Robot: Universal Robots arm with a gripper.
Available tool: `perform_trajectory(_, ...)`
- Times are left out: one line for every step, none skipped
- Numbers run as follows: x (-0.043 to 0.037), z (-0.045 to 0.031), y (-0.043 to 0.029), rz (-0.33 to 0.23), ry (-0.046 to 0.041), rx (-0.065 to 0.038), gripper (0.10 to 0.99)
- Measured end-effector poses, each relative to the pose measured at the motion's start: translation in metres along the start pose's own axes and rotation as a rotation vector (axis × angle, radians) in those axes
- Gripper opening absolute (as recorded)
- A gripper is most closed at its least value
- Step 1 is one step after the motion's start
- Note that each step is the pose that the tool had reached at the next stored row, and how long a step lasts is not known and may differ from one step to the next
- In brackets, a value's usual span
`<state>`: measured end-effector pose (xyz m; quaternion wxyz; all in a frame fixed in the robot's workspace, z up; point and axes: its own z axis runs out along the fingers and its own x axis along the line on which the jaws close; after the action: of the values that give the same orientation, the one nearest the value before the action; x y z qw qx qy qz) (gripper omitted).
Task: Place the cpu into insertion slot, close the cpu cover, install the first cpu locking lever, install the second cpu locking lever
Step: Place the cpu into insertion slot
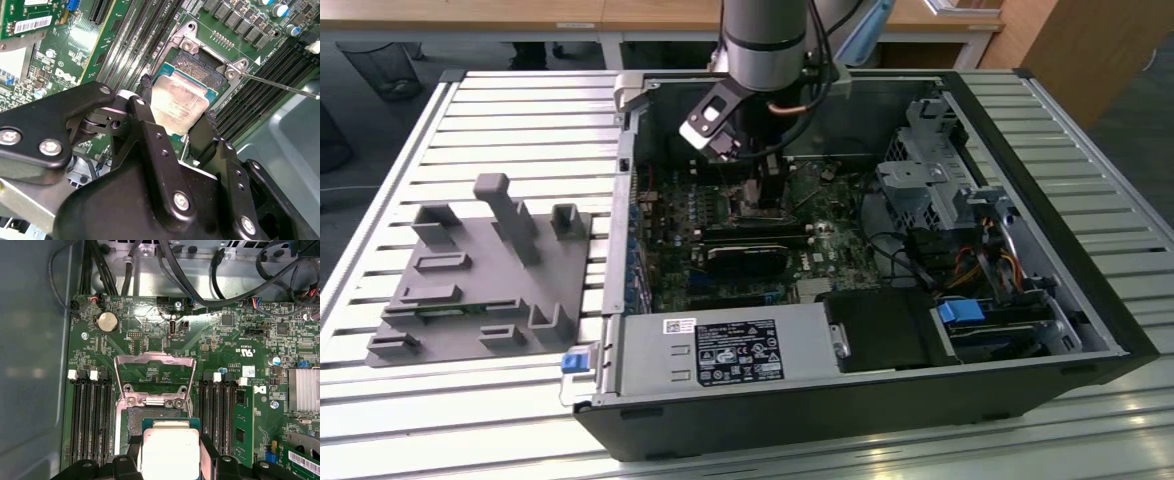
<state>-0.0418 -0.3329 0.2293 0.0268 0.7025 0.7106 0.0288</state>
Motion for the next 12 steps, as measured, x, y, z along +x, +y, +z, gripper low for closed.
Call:
perform_trajectory(0.0001, 0.0009, -0.0001, 0.0, 0.0001, 0.0, 0.541)
perform_trajectory(0.0001, 0.0018, -0.0002, 0.0, 0.0, 0.0, 0.541)
perform_trajectory(0.0002, 0.0029, -0.0003, 0.0, 0.0, 0.0, 0.541)
perform_trajectory(0.0004, 0.0041, -0.0004, 0.0, -0.0001, 0.0, 0.541)
perform_trajectory(0.0008, 0.0052, -0.0005, 0.0, -0.0003, 0.0, 0.541)
perform_trajectory(0.0013, 0.0067, -0.0006, 0.0, -0.0007, 0.0, 0.541)
perform_trajectory(0.0019, 0.0082, -0.0007, 0.0, -0.001, 0.0, 0.541)
perform_trajectory(0.0028, 0.0098, -0.0008, 0.0, -0.0014, 0.0, 0.541)
perform_trajectory(0.0036, 0.0112, -0.0009, 0.001, -0.0021, 0.0, 0.541)
perform_trajectory(0.0045, 0.0125, -0.001, 0.001, -0.003, 0.0, 0.541)
perform_trajectory(0.0054, 0.0138, -0.0011, 0.004, -0.004, 0.0, 0.541)
perform_trajectory(0.0063, 0.0149, -0.0012, 0.007, -0.005, 0.0, 0.541)
